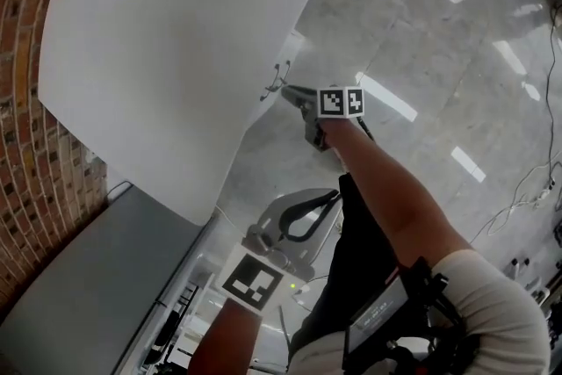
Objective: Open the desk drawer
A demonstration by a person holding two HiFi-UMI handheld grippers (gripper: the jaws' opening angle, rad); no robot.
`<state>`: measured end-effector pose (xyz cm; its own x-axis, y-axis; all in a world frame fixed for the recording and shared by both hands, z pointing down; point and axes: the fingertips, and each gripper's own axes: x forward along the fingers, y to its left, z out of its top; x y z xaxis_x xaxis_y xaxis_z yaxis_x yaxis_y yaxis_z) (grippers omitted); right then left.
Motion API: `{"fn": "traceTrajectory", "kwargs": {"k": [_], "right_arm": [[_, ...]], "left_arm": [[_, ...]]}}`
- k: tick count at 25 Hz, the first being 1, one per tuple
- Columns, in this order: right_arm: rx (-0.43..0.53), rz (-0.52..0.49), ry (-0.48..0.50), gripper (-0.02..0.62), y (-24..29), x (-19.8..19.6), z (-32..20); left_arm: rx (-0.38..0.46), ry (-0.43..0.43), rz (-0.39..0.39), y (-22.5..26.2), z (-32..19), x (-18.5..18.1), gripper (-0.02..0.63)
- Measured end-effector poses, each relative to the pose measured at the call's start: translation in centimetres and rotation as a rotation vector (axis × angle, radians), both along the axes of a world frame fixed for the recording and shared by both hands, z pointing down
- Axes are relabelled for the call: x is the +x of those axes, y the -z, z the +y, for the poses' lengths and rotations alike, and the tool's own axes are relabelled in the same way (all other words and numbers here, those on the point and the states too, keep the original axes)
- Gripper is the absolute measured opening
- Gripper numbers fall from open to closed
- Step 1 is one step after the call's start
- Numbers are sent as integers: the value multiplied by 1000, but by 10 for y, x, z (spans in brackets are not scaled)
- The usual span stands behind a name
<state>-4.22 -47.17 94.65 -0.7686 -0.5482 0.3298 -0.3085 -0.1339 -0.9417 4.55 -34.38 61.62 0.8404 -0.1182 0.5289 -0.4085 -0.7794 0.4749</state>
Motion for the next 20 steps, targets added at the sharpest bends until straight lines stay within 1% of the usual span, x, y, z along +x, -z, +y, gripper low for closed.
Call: {"fn": "traceTrajectory", "kwargs": {"k": [4, 9, 12, 14, 16, 20], "right_arm": [[-12, -9, -30, 82, -26, -4, -20], [-15, -39, -52, 81, -43, -16, -35], [-18, -57, -54, 82, -49, -23, -38], [-14, -73, -51, 59, -50, -29, -41], [-5, -95, -52, 22, -49, -31, -43], [4, -100, -59, 18, -44, -32, -42]], "left_arm": [[-10, -40, -32, -17, 2, -8, 14], [-21, -82, -43, -30, 7, -15, 14], [-29, -89, -42, -36, 8, -17, 14], [-33, -85, -43, -40, 7, -20, 14], [-37, -82, -44, -43, 6, -22, 14], [-37, -83, -45, -46, 8, -26, 14]]}}
